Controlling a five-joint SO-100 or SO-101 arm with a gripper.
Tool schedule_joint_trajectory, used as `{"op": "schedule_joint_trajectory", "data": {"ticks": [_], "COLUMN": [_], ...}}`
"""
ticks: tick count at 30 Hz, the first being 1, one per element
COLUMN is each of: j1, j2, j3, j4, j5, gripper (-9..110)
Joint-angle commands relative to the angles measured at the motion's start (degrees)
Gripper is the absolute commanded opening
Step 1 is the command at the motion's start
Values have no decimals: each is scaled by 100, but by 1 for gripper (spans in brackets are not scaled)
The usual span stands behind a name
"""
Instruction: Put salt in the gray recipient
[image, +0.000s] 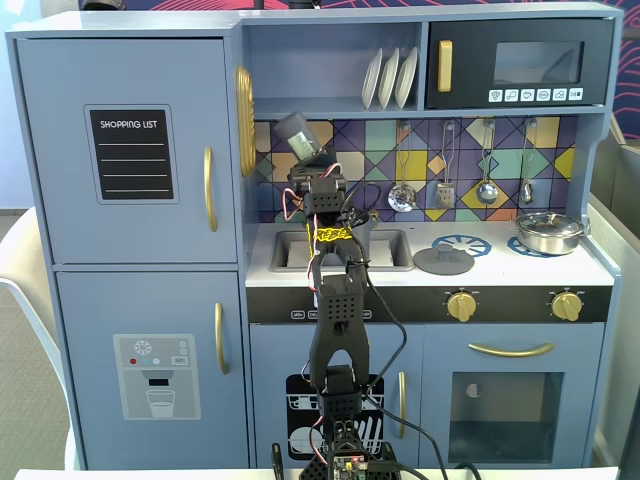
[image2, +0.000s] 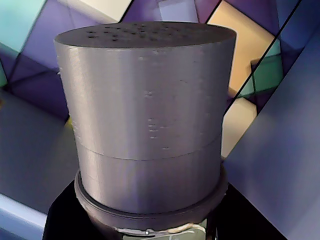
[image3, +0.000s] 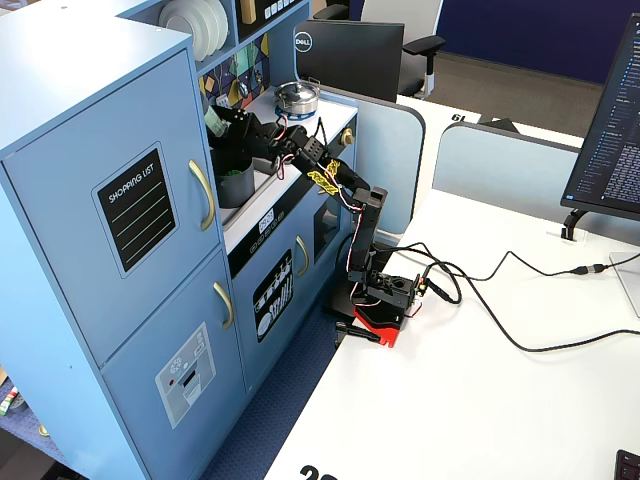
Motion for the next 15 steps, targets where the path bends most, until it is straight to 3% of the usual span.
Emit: {"op": "schedule_joint_trajectory", "data": {"ticks": [1, 5, 9, 10, 15], "j1": [79, 141, 9, -18, 123], "j2": [-176, 70, 809, 809, 9], "j3": [-984, -396, 1090, 1046, -703], "j4": [1433, 1187, -1406, -1538, 940], "j5": [70, -53, -694, -817, -492], "gripper": [0, 0, 0, 0, 0]}}
